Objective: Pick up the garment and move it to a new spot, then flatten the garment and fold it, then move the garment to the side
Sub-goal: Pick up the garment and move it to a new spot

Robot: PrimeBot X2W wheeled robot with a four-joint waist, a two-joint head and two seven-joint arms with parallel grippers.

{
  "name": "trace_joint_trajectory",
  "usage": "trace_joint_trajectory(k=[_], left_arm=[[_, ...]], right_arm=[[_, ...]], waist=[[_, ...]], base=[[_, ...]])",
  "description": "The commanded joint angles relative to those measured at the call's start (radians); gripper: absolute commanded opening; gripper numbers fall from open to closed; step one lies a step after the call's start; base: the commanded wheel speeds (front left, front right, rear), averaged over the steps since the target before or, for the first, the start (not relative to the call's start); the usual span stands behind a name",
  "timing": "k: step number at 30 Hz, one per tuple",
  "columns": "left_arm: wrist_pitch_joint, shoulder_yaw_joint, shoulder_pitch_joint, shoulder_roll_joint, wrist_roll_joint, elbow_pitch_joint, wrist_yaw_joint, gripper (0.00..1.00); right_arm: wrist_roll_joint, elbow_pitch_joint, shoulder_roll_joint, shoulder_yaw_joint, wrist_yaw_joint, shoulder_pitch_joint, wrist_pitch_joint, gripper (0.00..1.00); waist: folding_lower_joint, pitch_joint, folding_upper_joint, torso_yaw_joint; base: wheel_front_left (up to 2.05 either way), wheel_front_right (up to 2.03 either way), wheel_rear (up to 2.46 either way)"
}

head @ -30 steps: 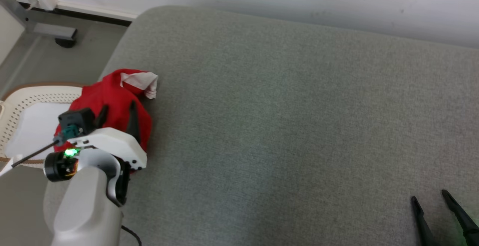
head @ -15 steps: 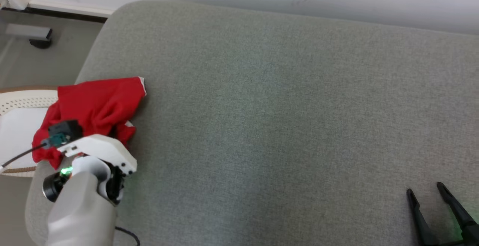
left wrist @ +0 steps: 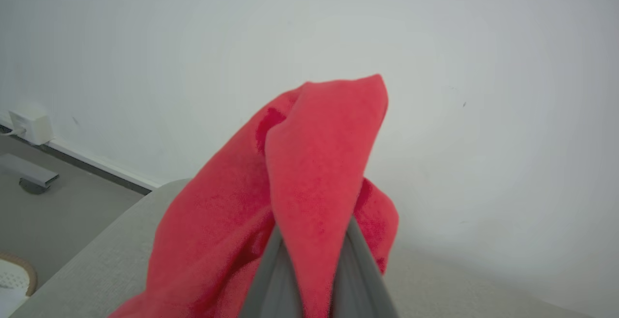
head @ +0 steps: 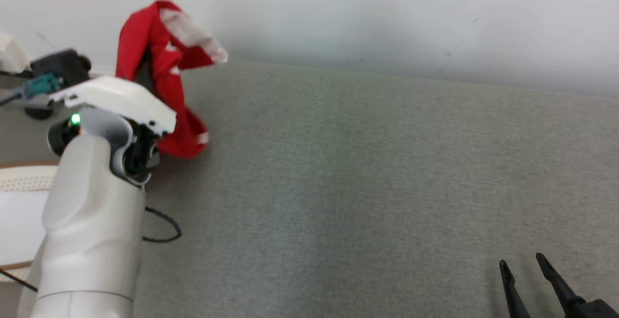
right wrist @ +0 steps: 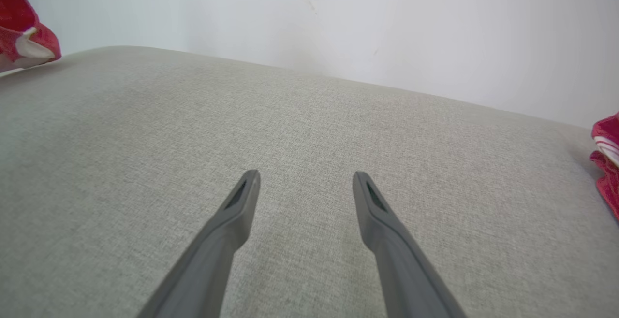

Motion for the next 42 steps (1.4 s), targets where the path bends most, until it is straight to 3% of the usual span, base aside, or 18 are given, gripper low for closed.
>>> trace_joint_trajectory(k=[1, 7, 8, 13, 18, 23, 27, 31, 38, 42], left_arm=[[0.034, -0.03, 0.008, -0.006, -0.016, -0.077, -0.007, 0.0], [0.231, -0.147, 0.12, -0.049, -0.17, -0.448, -0.008, 0.0], [0.231, -0.147, 0.12, -0.049, -0.17, -0.448, -0.008, 0.0], [0.407, -0.237, 0.271, -0.078, -0.358, -0.79, 0.002, 0.0], [0.492, -0.337, 0.392, -0.083, -0.518, -1.057, 0.081, 0.0], [0.471, -0.448, 0.449, -0.083, -0.674, -1.181, 0.174, 0.0], [0.429, -0.493, 0.464, -0.083, -0.729, -1.147, 0.222, 0.0], [0.369, -0.502, 0.466, -0.083, -0.742, -1.013, 0.256, 0.0], [0.196, -0.461, 0.407, -0.028, -0.585, -0.643, 0.266, 0.0], [0.097, -0.452, 0.377, 0.004, -0.513, -0.449, 0.249, 0.0]], right_arm=[[0.005, 0.002, 0.012, -0.008, -0.003, 0.012, 0.001, 1.0], [0.003, -0.002, 0.048, -0.026, -0.003, 0.017, 0.001, 1.0], [0.003, -0.002, 0.048, -0.026, -0.003, 0.017, 0.001, 1.0], [0.004, 0.0, 0.066, -0.035, -0.003, 0.006, 0.001, 1.0], [0.007, 0.004, 0.075, -0.03, -0.003, -0.014, 0.001, 1.0], [0.009, 0.008, 0.084, -0.033, -0.003, -0.027, 0.001, 1.0], [0.009, 0.012, 0.087, -0.034, -0.003, -0.044, 0.001, 1.0], [0.011, 0.016, 0.094, -0.034, -0.003, -0.05, 0.001, 1.0], [0.016, 0.026, 0.099, -0.034, -0.003, -0.061, 0.001, 1.0], [0.017, 0.026, 0.099, -0.045, -0.003, -0.06, 0.001, 1.0]], waist=[[0.0, -0.04, 0.0, -0.04], [0.0, -0.057, 0.0, -0.085], [0.0, -0.057, 0.0, -0.085], [0.0, -0.046, 0.0, -0.124], [0.0, -0.031, 0.0, -0.17], [0.0, -0.017, 0.0, -0.214], [0.0, -0.001, 0.0, -0.248], [0.0, 0.018, 0.0, -0.275], [0.0, 0.042, 0.0, -0.319], [0.0, 0.051, 0.0, -0.336]], base=[[0.0, 0.0, 0.0], [0.0, 0.0, 0.0], [0.0, 0.0, 0.0], [0.0, 0.0, 0.0], [0.0, 0.0, 0.0], [0.0, 0.0, 0.0], [0.0, 0.0, 0.0], [0.0, 0.0, 0.0], [0.0, 0.0, 0.0], [0.0, 0.0, 0.0]])
